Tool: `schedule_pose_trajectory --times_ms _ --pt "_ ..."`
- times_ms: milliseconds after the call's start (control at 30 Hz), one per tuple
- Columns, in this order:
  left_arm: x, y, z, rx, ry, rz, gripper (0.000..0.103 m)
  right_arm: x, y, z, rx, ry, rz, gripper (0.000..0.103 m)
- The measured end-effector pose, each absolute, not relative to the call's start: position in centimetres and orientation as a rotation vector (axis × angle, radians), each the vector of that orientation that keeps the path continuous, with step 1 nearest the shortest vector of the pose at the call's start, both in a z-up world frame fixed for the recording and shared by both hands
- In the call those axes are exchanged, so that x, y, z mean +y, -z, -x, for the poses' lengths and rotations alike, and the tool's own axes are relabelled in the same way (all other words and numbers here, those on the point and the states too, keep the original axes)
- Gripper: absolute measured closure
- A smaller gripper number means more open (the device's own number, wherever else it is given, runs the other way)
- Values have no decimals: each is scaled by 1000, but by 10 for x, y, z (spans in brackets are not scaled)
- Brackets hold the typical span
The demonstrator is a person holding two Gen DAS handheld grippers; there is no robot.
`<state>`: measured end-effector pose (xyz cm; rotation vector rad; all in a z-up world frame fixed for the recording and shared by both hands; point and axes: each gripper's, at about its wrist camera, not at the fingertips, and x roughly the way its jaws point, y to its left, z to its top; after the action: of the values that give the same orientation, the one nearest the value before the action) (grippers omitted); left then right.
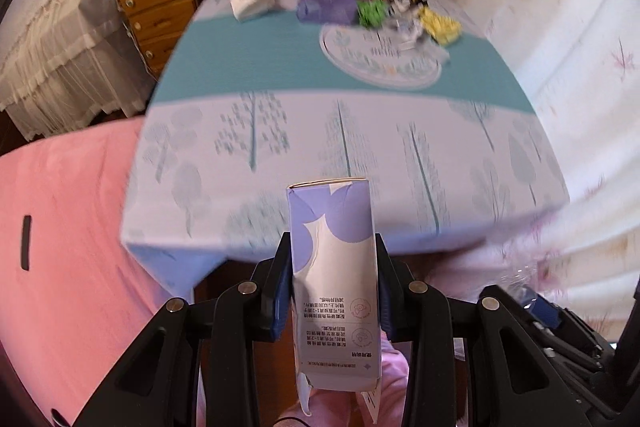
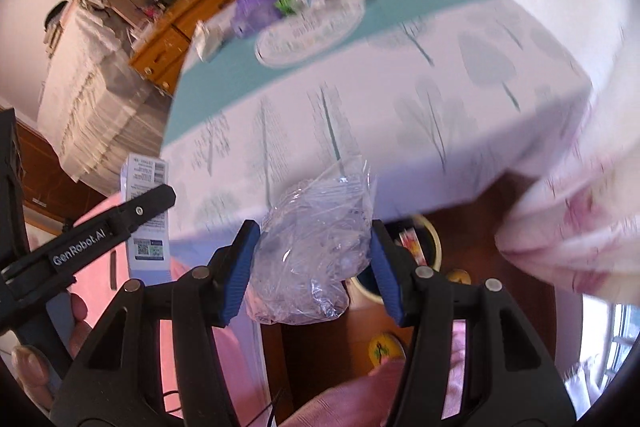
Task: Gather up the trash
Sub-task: 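Carry both items over the trash bin and open both grippers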
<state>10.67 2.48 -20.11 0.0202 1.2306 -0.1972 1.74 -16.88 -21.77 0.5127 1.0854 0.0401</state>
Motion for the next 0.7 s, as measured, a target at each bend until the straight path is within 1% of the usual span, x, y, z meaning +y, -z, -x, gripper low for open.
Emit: schedule_pose_trajectory --times_ms 167,300,433,600,700 --pt "15 253 -89 1299 238 -15 68 -167 260 9 1166 -14 -487 51" --pt "8 313 -77 1368 256 3 68 -176 311 16 1218 -2 -470 50" --pt "4 394 -69 1417 251 9 68 -185 388 18 1261 -8 -445 50" --pt "2 495 -70 1406 246 22 68 -194 495 12 1336 -19 -434 49" --pt "2 542 -72 1414 240 19 68 -199 553 5 1373 -33 -429 48"
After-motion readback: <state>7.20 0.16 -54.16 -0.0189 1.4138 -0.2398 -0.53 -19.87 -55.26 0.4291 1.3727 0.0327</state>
